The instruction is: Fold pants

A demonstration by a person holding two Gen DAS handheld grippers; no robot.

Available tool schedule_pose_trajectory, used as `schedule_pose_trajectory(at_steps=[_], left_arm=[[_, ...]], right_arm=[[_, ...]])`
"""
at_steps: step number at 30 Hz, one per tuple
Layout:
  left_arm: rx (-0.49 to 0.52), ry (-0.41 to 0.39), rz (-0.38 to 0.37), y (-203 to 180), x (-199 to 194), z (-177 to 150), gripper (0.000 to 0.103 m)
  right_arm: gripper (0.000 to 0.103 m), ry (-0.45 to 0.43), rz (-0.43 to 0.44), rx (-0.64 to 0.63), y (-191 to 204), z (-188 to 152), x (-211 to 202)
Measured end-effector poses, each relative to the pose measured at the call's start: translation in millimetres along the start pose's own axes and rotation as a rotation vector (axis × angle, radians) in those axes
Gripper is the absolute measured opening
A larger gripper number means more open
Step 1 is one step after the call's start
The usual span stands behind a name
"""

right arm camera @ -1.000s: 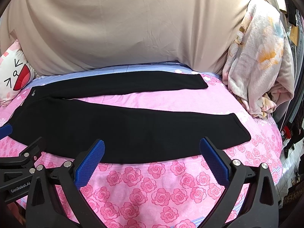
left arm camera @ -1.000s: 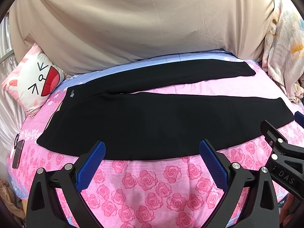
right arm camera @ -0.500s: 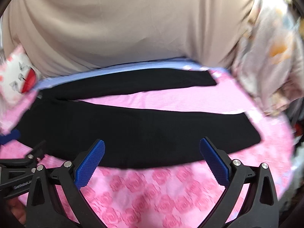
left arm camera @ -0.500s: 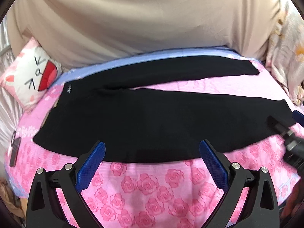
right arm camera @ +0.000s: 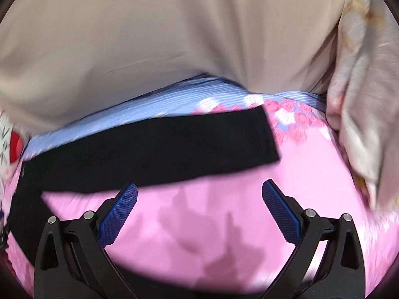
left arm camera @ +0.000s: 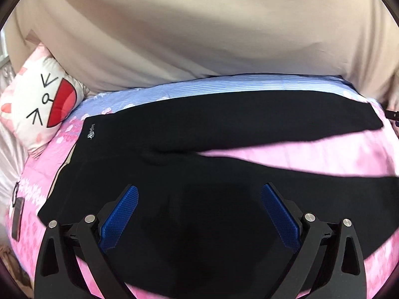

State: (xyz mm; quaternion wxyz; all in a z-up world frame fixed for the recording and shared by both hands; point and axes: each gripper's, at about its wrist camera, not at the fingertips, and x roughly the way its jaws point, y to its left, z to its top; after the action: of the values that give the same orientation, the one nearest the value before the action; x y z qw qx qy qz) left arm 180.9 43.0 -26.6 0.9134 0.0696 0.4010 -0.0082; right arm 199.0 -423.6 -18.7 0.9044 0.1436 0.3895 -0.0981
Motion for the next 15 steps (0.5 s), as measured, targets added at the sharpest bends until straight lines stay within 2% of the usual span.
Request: schedule_pose_trajectory(at_steps=[2,6,10,12,14,15], left_arm=[[-0.019,0.03,-0.005,16,25,17,0.097],[-0.063,0.072,0.059,61,71,47,0.098],[-0.126,0.112,0.12,128,109,74,0.097],[-0.167,0.13,0.129,167,125,87,0.098],[-0.205,0.143,0.196,211,145,100,0.097],[-0.238,0.142,0.297,239,155,106,0.097]], right_arm=[[0.098,0.031,0.01,0.036,-24,23,32],[0.098,0.083,0.01,0.049,-45,45,80],[0.098,0.117,0.005,0.007,-47,57,114],[0.098,0.101,-0.01,-0.031,-43,58,123],[0.098,0.092,-0.027,-0.068,-39,59,128],[0.095,0.086,-0.035,-0.086,-37,60,130]])
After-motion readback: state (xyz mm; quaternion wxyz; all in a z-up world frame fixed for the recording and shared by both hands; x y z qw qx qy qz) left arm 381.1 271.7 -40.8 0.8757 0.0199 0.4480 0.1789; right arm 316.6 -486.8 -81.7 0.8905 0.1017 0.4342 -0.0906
